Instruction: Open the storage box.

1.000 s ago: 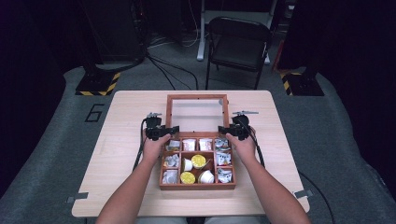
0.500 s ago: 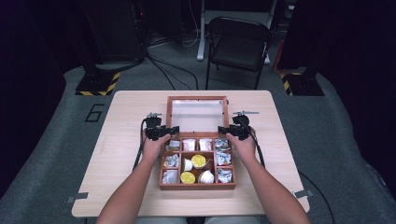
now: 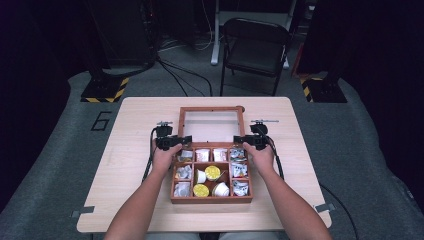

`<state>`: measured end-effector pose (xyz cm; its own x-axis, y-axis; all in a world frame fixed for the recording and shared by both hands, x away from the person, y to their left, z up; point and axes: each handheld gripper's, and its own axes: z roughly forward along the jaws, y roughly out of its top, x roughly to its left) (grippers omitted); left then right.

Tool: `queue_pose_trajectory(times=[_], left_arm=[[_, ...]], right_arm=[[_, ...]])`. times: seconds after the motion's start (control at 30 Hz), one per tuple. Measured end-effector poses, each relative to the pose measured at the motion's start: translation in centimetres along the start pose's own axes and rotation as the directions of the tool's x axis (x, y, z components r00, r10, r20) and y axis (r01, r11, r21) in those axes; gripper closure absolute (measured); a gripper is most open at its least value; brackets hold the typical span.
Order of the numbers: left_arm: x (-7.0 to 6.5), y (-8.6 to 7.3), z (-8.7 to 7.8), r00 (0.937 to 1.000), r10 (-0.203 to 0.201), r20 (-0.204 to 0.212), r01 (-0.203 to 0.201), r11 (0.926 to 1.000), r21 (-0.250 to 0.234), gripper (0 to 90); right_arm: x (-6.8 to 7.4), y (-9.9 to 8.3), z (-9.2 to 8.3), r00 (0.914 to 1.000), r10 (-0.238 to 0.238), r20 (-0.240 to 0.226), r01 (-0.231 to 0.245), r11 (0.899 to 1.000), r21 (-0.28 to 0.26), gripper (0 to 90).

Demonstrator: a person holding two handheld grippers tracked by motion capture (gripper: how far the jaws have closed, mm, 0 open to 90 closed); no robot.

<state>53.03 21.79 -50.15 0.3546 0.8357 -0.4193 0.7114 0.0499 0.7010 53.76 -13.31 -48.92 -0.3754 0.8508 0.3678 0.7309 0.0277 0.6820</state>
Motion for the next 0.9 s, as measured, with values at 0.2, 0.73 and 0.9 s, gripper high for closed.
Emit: queue_pose_trajectory(times=[0.2, 0.73, 0.9], left_arm=[[0.11, -0.02, 0.06, 0.9999, -0.010, 0.003, 0.010, 0.9999, 0.006, 31.3], [0.41, -0.09, 0.24, 0.9989, -0.046, 0.013, 0.046, 0.9987, 0.022, 31.0], [0.50, -0.11, 0.28, 0.9982, -0.058, 0.014, 0.058, 0.9979, 0.031, 30.9]], right_arm=[[-0.18, -0.02, 0.08, 0.9999, 0.010, -0.008, -0.010, 1.000, 0.004, 40.0], [-0.56, -0.13, 0.25, 0.9969, 0.071, -0.033, -0.070, 0.997, 0.029, 40.0], [-0.75, -0.15, 0.37, 0.9960, 0.080, -0.040, -0.079, 0.996, 0.030, 40.0]])
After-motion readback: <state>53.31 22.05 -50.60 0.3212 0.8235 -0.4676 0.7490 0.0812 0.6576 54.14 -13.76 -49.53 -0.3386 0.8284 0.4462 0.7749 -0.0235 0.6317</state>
